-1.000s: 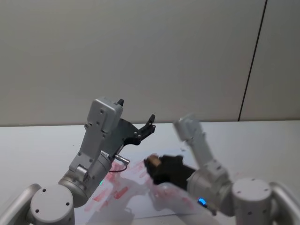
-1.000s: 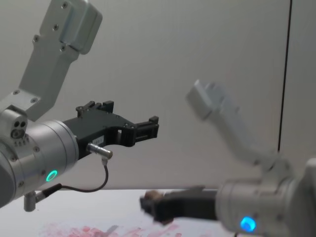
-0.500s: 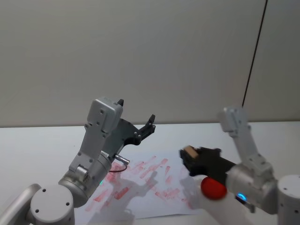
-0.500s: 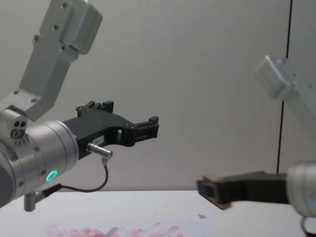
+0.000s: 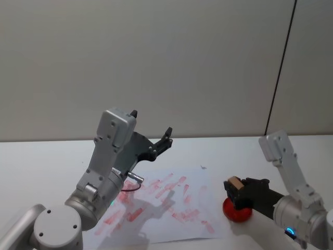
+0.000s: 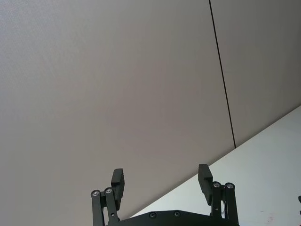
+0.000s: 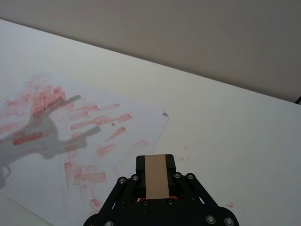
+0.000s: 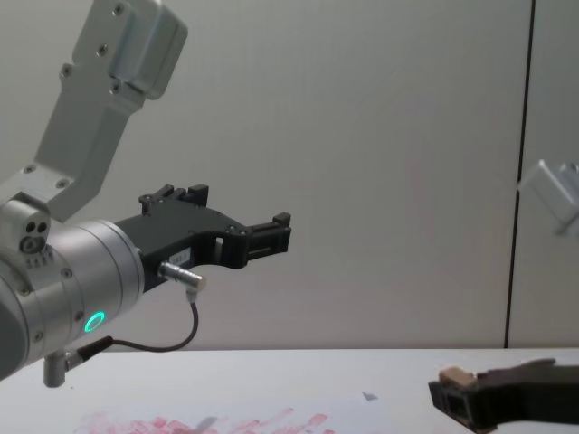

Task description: Use the one hand to pick up the stamp and affix it onto the A4 paper.

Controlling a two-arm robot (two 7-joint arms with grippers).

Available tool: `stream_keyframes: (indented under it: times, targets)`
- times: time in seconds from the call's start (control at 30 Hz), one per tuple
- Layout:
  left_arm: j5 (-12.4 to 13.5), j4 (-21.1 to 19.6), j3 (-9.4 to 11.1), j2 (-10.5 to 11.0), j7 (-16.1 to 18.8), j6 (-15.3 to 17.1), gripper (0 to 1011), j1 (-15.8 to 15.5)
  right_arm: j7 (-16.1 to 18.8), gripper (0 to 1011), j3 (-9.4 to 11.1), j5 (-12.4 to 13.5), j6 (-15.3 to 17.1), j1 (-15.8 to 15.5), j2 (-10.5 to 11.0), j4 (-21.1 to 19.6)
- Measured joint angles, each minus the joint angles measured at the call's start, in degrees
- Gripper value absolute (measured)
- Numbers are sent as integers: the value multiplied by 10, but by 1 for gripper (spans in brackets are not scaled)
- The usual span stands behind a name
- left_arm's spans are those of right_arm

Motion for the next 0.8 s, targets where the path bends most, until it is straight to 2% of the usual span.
stream_keyframes:
  times: [0.8]
  targets:
    - [0, 0, 0, 0, 0, 0, 1001, 0, -7, 219, -11, -37, -13, 9, -7, 47]
